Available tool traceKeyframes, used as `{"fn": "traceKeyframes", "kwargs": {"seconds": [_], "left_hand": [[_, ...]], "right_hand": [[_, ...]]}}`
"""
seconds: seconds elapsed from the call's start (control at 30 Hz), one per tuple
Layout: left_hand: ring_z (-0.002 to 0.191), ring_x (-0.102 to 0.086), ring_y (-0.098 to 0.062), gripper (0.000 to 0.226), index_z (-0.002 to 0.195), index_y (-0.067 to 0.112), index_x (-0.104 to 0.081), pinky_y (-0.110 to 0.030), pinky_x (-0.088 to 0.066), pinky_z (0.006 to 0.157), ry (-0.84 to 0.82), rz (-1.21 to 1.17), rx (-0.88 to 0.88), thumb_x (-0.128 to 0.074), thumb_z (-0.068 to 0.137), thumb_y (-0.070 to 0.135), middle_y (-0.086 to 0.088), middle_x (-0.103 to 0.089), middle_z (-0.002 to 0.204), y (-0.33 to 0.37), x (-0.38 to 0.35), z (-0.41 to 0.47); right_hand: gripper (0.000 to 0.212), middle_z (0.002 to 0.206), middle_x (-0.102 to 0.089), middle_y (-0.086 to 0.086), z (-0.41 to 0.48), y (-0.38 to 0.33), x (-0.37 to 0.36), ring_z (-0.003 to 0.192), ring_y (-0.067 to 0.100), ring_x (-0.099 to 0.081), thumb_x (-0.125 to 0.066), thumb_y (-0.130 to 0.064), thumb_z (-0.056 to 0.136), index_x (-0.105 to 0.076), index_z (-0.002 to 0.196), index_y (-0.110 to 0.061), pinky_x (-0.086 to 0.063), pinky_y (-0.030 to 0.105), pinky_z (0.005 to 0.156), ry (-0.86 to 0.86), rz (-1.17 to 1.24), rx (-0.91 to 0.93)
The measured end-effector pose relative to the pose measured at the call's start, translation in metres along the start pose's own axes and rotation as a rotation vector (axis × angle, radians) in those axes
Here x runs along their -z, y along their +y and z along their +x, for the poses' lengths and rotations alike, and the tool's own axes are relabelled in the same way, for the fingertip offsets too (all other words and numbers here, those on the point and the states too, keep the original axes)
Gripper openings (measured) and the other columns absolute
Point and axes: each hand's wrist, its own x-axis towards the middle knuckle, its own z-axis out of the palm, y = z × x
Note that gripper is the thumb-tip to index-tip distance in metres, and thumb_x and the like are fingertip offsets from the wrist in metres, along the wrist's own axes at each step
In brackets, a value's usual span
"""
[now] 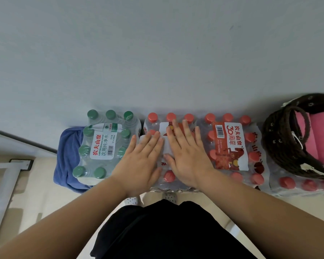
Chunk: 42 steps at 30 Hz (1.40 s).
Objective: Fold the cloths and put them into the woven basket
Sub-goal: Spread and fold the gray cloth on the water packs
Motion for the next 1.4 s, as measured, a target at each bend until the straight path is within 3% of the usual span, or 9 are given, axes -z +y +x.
{"fn": "traceKeyframes", "kwargs": {"seconds": [0.13, 0.3, 0.6, 0.77, 0.9, 1.07, 1.17, 1.27, 1.4], "left_hand": [[0.153, 0.01, -0.02, 0.072, 0.159, 0.014, -0.005, -0.05, 0.005, 0.123, 0.088, -0.143, 0.098, -0.011, 0.099, 0.052, -0.002, 0.004, 0.166, 0.004, 0.021, 0.029], [0.151, 0.021, -0.015, 0.08, 0.159, 0.021, 0.006, -0.053, 0.006, 0.122, 0.028, -0.16, 0.15, 0.012, 0.092, 0.065, 0.004, 0.012, 0.166, 0.012, 0.007, 0.054], [0.152, 0.016, -0.017, 0.079, 0.159, 0.02, 0.001, -0.054, 0.002, 0.123, 0.034, -0.136, 0.11, 0.009, 0.094, 0.064, 0.002, 0.006, 0.167, -0.001, -0.005, 0.052], [0.153, 0.011, -0.021, 0.079, 0.159, 0.018, 0.003, -0.05, 0.006, 0.123, 0.003, -0.108, 0.06, -0.003, 0.096, 0.065, -0.003, 0.003, 0.166, -0.004, -0.004, 0.051], [0.153, 0.004, -0.027, 0.08, 0.158, 0.016, 0.007, -0.057, 0.002, 0.121, -0.037, -0.009, -0.039, -0.003, 0.095, 0.065, -0.008, 0.001, 0.167, -0.007, 0.002, 0.049], [0.151, -0.017, -0.024, 0.078, 0.158, 0.02, -0.016, -0.053, -0.002, 0.123, -0.058, -0.054, -0.151, -0.031, 0.096, 0.066, -0.002, -0.025, 0.163, -0.012, 0.016, 0.051], [0.12, -0.056, -0.022, 0.061, 0.136, 0.027, -0.05, -0.04, -0.035, 0.106, -0.031, -0.075, -0.2, -0.052, 0.087, 0.064, 0.002, -0.062, 0.129, -0.01, 0.03, 0.058], [0.095, -0.063, -0.02, 0.051, 0.115, 0.029, -0.061, -0.036, -0.051, 0.081, -0.056, -0.141, -0.197, -0.063, 0.077, 0.063, 0.005, -0.067, 0.106, -0.005, 0.044, 0.067], [0.088, -0.061, -0.014, 0.044, 0.103, 0.026, -0.064, -0.036, -0.051, 0.076, -0.122, -0.396, -0.205, -0.074, 0.072, 0.055, 0.009, -0.065, 0.096, 0.005, 0.058, 0.077]], "right_hand": [[0.073, 0.165, 0.017, 0.006, 0.002, -0.002, 0.003, 0.15, 0.029, 0.021, -0.011, -0.055, 0.099, 0.003, 0.158, -0.014, 0.001, 0.06, 0.12, 0.004, 0.04, 0.006], [0.071, 0.164, 0.021, -0.001, 0.001, 0.01, 0.004, 0.149, 0.021, 0.025, -0.009, -0.05, 0.098, 0.011, 0.157, -0.016, 0.003, 0.055, 0.121, -0.006, 0.174, 0.019], [0.067, 0.166, 0.012, -0.007, 0.0, 0.034, 0.012, 0.149, 0.017, 0.026, -0.011, -0.054, 0.1, 0.007, 0.157, -0.024, 0.011, 0.055, 0.12, -0.042, 0.182, 0.031], [0.067, 0.159, -0.03, -0.008, -0.01, 0.041, 0.019, 0.153, 0.019, 0.001, -0.031, -0.057, 0.099, -0.013, 0.158, -0.03, 0.007, 0.051, 0.122, -0.012, 0.164, -0.02], [0.075, 0.14, -0.051, 0.001, -0.014, 0.035, 0.027, 0.137, 0.024, -0.035, -0.039, -0.063, 0.089, -0.036, 0.152, -0.022, -0.026, 0.051, 0.116, -0.001, 0.163, -0.033], [0.069, 0.137, -0.043, 0.001, -0.026, 0.018, 0.039, 0.118, 0.023, -0.051, -0.069, -0.038, 0.089, -0.039, 0.15, -0.023, -0.045, 0.036, 0.103, -0.059, 0.332, -0.105], [0.067, 0.136, -0.038, -0.004, -0.032, 0.012, 0.048, 0.115, 0.021, -0.055, -0.07, -0.033, 0.089, -0.039, 0.148, -0.027, -0.048, 0.034, 0.099, -0.074, 0.346, -0.137], [0.068, 0.129, -0.042, -0.006, -0.04, 0.014, 0.057, 0.112, 0.016, -0.053, -0.074, -0.029, 0.085, -0.042, 0.145, -0.032, -0.047, 0.032, 0.097, 0.005, 0.414, -0.153], [0.072, 0.123, -0.052, -0.013, -0.053, 0.021, 0.078, 0.109, 0.001, -0.05, -0.081, -0.025, 0.077, -0.048, 0.14, -0.035, -0.042, 0.016, 0.092, 0.213, 0.578, -0.222]]}}
